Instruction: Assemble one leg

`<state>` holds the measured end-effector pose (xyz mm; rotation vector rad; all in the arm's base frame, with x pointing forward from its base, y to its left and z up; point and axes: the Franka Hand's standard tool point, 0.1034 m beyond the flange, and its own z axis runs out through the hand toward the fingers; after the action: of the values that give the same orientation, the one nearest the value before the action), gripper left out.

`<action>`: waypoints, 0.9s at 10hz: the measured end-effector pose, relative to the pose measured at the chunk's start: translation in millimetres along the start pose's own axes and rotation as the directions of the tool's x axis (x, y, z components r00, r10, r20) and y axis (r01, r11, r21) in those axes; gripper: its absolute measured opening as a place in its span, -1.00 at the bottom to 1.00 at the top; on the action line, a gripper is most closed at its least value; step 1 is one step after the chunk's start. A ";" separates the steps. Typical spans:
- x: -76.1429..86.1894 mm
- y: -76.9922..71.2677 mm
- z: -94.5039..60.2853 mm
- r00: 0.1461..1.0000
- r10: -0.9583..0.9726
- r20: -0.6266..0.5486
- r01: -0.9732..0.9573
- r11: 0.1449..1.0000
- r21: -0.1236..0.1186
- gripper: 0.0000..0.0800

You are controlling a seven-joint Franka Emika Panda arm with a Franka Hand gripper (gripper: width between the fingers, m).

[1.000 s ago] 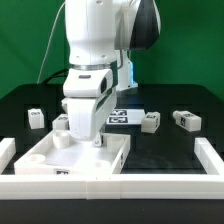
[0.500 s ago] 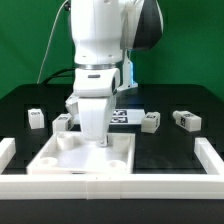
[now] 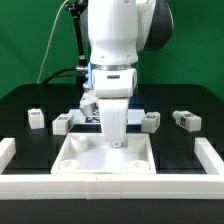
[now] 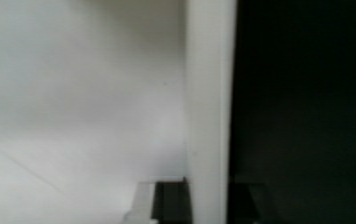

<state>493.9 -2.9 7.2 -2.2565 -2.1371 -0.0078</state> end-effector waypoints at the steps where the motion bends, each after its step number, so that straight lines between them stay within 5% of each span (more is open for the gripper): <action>1: 2.4 -0.2 0.1 1.000 0.003 -0.001 -0.003 1.000 0.000 -0.84; 9: 82.8 3.2 0.3 0.999 -0.014 -0.032 0.014 1.000 0.003 -0.84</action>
Offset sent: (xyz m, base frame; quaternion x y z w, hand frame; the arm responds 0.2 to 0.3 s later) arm 0.0029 0.0440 -0.0078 0.0094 0.0310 -0.0122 0.9994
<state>501.7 79.5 9.0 -2.2243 -2.1360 -0.0403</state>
